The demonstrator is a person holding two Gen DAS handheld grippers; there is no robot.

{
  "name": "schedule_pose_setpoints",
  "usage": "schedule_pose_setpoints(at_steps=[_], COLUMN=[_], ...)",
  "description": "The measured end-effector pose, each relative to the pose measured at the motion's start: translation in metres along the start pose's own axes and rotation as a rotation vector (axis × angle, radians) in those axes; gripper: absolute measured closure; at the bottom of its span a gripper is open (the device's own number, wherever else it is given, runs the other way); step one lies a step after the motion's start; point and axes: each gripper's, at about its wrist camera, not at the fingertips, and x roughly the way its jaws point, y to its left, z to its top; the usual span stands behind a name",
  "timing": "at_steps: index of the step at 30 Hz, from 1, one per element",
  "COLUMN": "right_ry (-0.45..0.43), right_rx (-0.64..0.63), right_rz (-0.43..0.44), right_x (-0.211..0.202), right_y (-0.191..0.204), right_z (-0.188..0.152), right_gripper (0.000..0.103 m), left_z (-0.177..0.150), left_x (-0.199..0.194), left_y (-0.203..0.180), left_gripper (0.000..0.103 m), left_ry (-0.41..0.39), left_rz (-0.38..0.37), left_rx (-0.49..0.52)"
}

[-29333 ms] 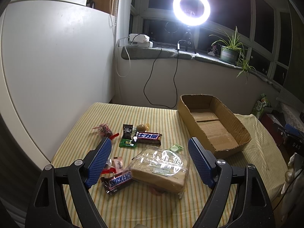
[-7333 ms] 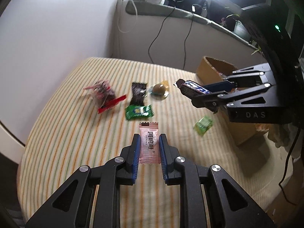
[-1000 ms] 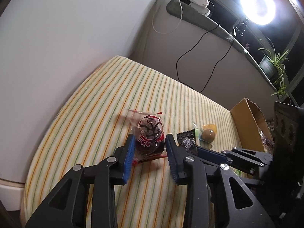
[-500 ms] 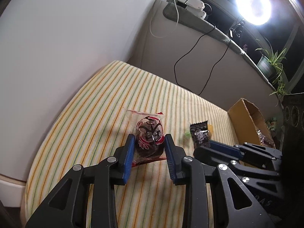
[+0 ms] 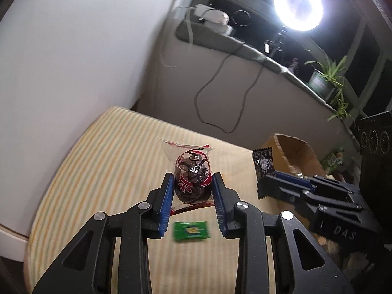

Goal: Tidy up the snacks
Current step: 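Carry the bagged treat with the left tool and the black packet with the right tool into the box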

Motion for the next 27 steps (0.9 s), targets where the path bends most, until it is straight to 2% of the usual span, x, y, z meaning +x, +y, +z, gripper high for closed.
schedule_pose_setpoints(at_steps=[12,19,27], right_ry=[-0.05,-0.04,-0.04], right_rx=[0.101,0.152,0.194], right_rz=[-0.127,-0.19,-0.209], right_x=[-0.065,-0.08,-0.082], right_y=[-0.096,-0.152,-0.185], right_z=[-0.005,-0.008,-0.018], right_gripper=[0.081,0.081,0.081], left_z=[0.01,0.012,0.012], left_x=[0.034,0.056,0.073], left_y=[-0.078,-0.12,-0.157], left_gripper=[0.073,0.073,0.073], left_ry=[0.026,0.048,0.07], left_rz=[-0.086,-0.118,-0.135], left_rx=[0.103,0.156,0.208])
